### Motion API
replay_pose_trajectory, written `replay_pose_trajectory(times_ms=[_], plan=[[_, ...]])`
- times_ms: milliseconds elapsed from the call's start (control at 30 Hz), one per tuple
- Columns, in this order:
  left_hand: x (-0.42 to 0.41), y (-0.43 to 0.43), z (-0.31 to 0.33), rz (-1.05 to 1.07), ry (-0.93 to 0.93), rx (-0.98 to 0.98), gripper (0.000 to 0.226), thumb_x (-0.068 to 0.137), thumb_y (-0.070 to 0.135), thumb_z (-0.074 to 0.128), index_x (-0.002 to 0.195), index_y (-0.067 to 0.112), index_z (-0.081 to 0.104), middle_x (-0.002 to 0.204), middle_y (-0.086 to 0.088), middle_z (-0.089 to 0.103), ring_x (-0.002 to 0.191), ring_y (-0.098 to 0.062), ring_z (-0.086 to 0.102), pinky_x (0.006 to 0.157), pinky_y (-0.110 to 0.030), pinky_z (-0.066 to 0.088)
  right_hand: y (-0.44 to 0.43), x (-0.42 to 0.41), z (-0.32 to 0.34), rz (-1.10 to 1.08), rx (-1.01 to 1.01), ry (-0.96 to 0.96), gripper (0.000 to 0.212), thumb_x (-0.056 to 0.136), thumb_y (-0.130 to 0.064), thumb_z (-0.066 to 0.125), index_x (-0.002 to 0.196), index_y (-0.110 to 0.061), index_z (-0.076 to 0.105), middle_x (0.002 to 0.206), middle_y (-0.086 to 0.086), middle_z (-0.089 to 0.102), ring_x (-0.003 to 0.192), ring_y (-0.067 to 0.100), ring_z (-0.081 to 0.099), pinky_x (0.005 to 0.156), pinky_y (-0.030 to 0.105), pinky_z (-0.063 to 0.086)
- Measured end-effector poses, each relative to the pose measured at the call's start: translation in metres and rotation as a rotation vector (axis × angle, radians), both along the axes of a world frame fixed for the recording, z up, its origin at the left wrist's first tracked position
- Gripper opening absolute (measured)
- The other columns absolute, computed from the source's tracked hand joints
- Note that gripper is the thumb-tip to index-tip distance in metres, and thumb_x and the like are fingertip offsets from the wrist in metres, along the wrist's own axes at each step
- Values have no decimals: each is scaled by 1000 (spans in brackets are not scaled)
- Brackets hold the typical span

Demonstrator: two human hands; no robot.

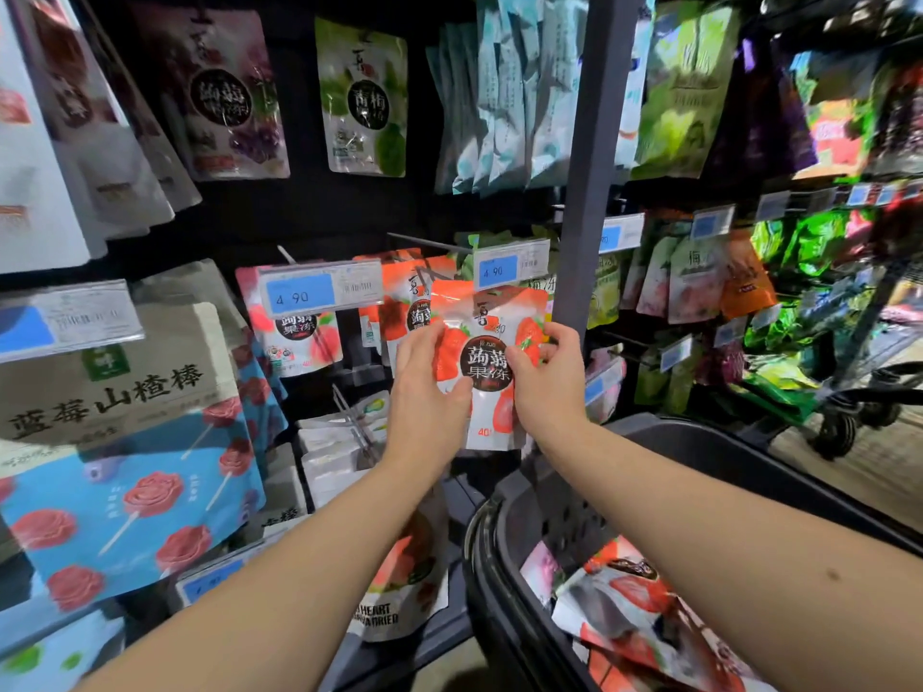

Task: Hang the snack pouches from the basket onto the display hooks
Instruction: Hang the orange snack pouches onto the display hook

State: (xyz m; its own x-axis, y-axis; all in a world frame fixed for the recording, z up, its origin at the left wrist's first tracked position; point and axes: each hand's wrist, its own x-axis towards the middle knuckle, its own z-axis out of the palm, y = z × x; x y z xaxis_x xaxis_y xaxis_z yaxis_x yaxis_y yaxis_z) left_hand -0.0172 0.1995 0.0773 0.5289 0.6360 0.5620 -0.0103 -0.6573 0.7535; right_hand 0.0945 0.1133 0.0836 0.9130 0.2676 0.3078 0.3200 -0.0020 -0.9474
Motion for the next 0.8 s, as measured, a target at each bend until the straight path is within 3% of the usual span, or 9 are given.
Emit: replay_pose_trajectory(times_ms=[100, 233, 333, 433, 600, 733, 800], plan=[[1, 2, -1, 8, -2, -22, 68, 88, -1, 65, 151, 13, 43, 145, 5, 40, 133, -4, 41, 101, 7, 20, 3, -2, 0, -23, 14, 19, 42, 92, -20, 74, 122, -19, 44, 100, -6, 54, 85, 3, 55, 73, 21, 41], [-1, 4, -1, 12, -3, -22, 69, 88, -1, 67, 151, 11, 43, 146, 3, 41, 132, -4, 41, 100, 8, 20, 4, -3, -2, -49, -6, -3, 32, 92, -18, 74, 111, -16, 49, 94, -12, 53, 80, -3, 53, 66, 11, 39], [-2, 5, 0, -2, 6, -22, 70, 89, 1, 68, 153, 15, 41, 145, 7, 40, 130, 1, 40, 96, 9, 21, 5, -2, -2, -43, -14, -19, 29, 93, -19, 72, 116, -18, 55, 99, -12, 56, 88, 2, 56, 78, 13, 43], [0, 4, 3, -9, 5, 1, 71, 89, 3, 68, 153, 17, 41, 143, 10, 40, 129, 0, 42, 92, 9, 25, 6, -3, -1, -56, -33, -31, 34, 95, -21, 71, 126, -17, 60, 110, -8, 59, 104, 9, 57, 95, 29, 48], [2, 3, 5, -22, 7, -15, 71, 90, 5, 68, 154, 18, 40, 143, 10, 39, 132, -2, 41, 94, 7, 25, 4, -2, 4, -51, -64, -30, 38, 97, -21, 69, 134, -15, 64, 114, -7, 64, 104, 7, 57, 99, 29, 49], [3, 8, 5, 6, 25, -49, 70, 90, 7, 69, 154, 14, 40, 147, 6, 39, 135, -5, 40, 110, -12, 30, 4, -7, 9, 13, -81, -41, 44, 100, -20, 63, 143, -15, 58, 136, -2, 64, 110, 5, 55, 96, 21, 41], [3, 10, 3, 7, 34, -55, 71, 89, 5, 69, 153, 13, 40, 147, 5, 39, 135, -8, 41, 113, -18, 31, 4, -9, 8, 69, -100, -38, 52, 100, -21, 61, 150, -18, 49, 135, 5, 64, 106, 12, 63, 90, 18, 45]])
